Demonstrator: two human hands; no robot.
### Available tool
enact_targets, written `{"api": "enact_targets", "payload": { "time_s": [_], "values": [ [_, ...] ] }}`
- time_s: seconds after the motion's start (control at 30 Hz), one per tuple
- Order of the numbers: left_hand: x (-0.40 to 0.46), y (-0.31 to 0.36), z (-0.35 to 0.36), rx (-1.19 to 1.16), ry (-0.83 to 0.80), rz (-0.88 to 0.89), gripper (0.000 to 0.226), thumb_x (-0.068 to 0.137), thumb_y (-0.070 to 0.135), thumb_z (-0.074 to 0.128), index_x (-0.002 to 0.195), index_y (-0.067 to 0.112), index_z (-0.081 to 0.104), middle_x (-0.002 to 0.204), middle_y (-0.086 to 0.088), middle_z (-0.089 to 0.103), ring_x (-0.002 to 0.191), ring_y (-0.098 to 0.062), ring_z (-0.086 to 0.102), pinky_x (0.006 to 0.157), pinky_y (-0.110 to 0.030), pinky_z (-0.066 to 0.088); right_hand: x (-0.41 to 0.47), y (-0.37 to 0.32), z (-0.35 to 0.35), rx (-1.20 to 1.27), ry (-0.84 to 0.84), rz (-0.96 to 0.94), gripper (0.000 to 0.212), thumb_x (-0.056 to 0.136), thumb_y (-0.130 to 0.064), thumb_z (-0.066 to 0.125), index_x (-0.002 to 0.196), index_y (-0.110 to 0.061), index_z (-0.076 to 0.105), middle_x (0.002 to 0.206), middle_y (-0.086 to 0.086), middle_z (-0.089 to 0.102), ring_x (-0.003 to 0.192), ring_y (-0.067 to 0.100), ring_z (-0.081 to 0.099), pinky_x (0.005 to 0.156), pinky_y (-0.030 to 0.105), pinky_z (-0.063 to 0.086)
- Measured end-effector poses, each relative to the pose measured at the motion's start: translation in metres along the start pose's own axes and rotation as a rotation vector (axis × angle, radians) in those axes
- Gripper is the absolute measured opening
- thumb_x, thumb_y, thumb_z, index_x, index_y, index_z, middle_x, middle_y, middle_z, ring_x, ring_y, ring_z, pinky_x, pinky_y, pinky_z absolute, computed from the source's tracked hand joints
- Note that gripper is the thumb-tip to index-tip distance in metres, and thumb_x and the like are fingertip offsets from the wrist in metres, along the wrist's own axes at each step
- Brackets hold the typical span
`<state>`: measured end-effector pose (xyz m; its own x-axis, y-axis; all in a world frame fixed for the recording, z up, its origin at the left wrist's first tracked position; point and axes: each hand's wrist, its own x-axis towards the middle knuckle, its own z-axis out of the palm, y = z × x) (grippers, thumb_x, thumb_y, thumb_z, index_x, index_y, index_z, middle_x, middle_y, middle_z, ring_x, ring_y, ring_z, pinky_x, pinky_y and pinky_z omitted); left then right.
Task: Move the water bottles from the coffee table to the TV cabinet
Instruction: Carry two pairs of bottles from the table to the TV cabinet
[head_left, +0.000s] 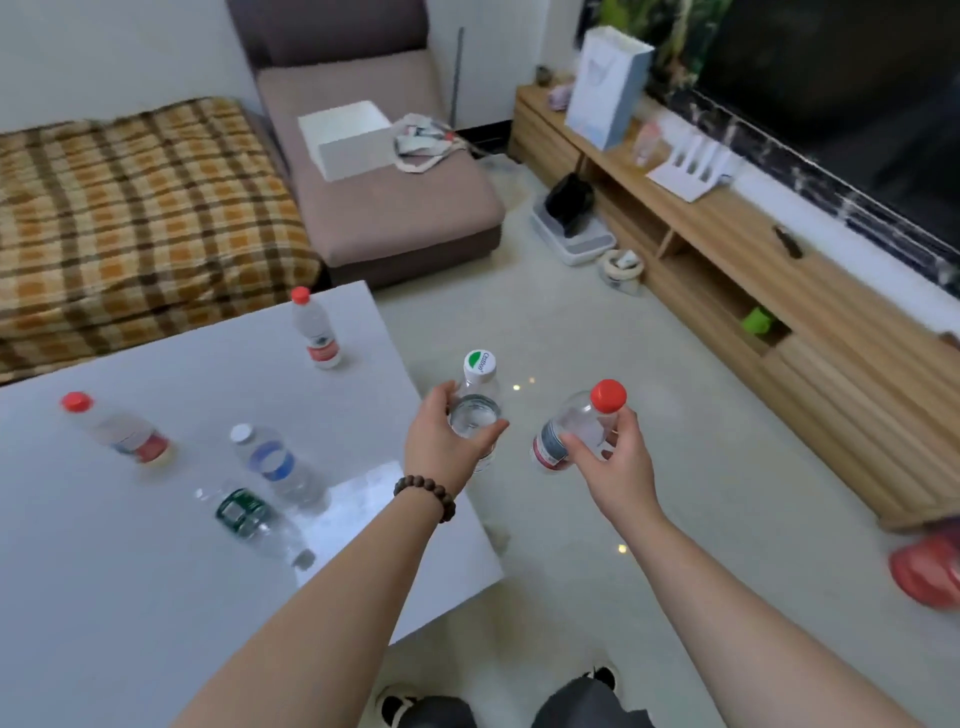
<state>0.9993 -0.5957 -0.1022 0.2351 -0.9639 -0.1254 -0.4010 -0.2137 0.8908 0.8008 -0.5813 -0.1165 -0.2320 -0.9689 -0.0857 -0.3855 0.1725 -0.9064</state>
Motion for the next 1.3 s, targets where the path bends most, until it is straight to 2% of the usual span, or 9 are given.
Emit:
{"api": "enact_targets", "payload": {
  "time_s": [0.13,0.27,0.43,0.6,0.77,0.9,1.1,1.3],
  "values": [
    [0.000,0.046,0.086,0.012,-0.100,0.046,0.069,0.067,0.039,0.081,0.125,0.021,0.050,0.113,0.006,0.060,0.102,-0.013,0.057,0.084,-0.023,0.042,0.020,0.038,-0.079,0.040,0.123,0.062,0.046,0.078,-0.028,0.074,0.114,-0.032,0.046,0.114,-0.002,0.058,0.109,0.017,0.056,0.093,0.036,0.047],
    [-0.008,0.093,0.183,0.028,-0.208,0.074,0.062,0.070,0.036,0.081,0.122,0.022,0.049,0.107,0.010,0.059,0.093,-0.010,0.056,0.076,-0.017,0.037,0.041,0.087,-0.169,0.063,0.212,0.124,0.050,0.076,-0.027,0.075,0.117,-0.028,0.047,0.114,-0.001,0.058,0.109,0.018,0.056,0.094,0.037,0.047],
    [-0.020,0.144,0.299,0.065,-0.327,0.144,0.063,0.068,0.039,0.081,0.121,0.022,0.051,0.108,0.007,0.061,0.095,-0.014,0.060,0.078,-0.024,0.044,0.066,0.131,-0.269,0.107,0.317,0.177,0.056,0.072,-0.033,0.075,0.120,-0.032,0.047,0.118,-0.002,0.056,0.110,0.018,0.055,0.093,0.034,0.045],
    [-0.020,0.191,0.386,0.099,-0.455,0.206,0.060,0.067,0.041,0.081,0.116,0.021,0.051,0.107,0.005,0.061,0.096,-0.016,0.061,0.081,-0.029,0.049,0.083,0.160,-0.344,0.143,0.460,0.240,0.060,0.069,-0.037,0.072,0.123,-0.031,0.046,0.121,-0.006,0.055,0.111,0.016,0.054,0.094,0.034,0.045],
    [-0.010,0.229,0.455,0.109,-0.539,0.261,0.060,0.068,0.038,0.082,0.117,0.023,0.051,0.108,0.006,0.060,0.094,-0.016,0.060,0.079,-0.026,0.047,0.103,0.186,-0.391,0.161,0.589,0.310,0.059,0.075,-0.024,0.075,0.126,-0.026,0.047,0.121,-0.003,0.056,0.111,0.016,0.054,0.092,0.031,0.043],
    [0.011,0.248,0.507,0.119,-0.598,0.286,0.055,0.069,0.037,0.081,0.114,0.021,0.052,0.105,0.007,0.060,0.092,-0.015,0.061,0.072,-0.020,0.043,0.133,0.205,-0.417,0.152,0.642,0.357,0.058,0.075,-0.025,0.075,0.125,-0.026,0.047,0.121,-0.002,0.056,0.111,0.018,0.054,0.095,0.036,0.045],
    [0.074,0.280,0.591,0.142,-0.703,0.313,0.064,0.069,0.039,0.081,0.121,0.019,0.051,0.106,0.004,0.060,0.094,-0.017,0.061,0.079,-0.028,0.048,0.220,0.224,-0.457,0.155,0.729,0.398,0.055,0.075,-0.026,0.075,0.123,-0.023,0.049,0.117,0.001,0.059,0.109,0.019,0.055,0.090,0.033,0.045],
    [0.166,0.336,0.664,0.148,-0.779,0.365,0.055,0.067,0.038,0.082,0.110,0.017,0.054,0.105,0.004,0.062,0.096,-0.016,0.061,0.084,-0.033,0.052,0.328,0.210,-0.494,0.180,0.831,0.411,0.052,0.077,-0.022,0.075,0.123,-0.021,0.051,0.112,-0.002,0.059,0.103,0.016,0.056,0.078,0.024,0.042]
  ]
}}
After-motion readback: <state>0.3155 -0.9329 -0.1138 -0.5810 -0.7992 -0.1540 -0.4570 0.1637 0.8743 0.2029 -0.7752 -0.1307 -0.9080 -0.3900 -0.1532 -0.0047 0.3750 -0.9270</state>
